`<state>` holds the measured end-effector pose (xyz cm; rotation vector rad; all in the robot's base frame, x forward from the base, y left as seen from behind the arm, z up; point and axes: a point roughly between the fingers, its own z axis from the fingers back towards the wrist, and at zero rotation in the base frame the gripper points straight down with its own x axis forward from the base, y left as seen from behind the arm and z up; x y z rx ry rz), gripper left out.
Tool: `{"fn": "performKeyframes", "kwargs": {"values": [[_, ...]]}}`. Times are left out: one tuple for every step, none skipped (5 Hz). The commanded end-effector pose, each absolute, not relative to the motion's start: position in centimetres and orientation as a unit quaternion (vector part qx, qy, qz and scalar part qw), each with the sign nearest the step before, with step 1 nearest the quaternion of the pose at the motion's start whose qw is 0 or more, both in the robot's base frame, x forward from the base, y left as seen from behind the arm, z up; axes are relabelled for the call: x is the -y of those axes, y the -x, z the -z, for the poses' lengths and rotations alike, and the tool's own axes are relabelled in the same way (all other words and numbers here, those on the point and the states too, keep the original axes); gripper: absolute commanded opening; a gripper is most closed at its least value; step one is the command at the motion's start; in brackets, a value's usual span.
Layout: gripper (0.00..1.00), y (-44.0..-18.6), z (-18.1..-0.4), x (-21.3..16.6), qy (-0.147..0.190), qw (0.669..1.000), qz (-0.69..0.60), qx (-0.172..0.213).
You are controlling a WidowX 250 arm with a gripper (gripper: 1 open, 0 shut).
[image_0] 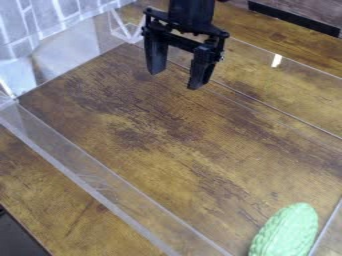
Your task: Put the white object in the blue tray
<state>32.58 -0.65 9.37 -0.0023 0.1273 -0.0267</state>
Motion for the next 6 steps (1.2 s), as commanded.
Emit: {"fn": "performKeyframes", "kwargs": {"values": [[1.00,-33.7,-10.6,0.4,-0.001,0.999,0.015,-0.035],[1.00,-34.0,-9.9,0.0,-0.003,0.999,0.018,-0.039],[1.00,-34.4,-9.3,-0.4,-0.005,0.999,0.022,-0.044],[1.00,-34.7,-8.8,-0.8,-0.006,0.999,0.023,-0.049],[1.00,-35.0,-8.2,-1.2,-0.008,0.998,0.025,-0.054],[1.00,-35.1,-7.4,-1.3,-0.009,0.998,0.028,-0.061]]}}
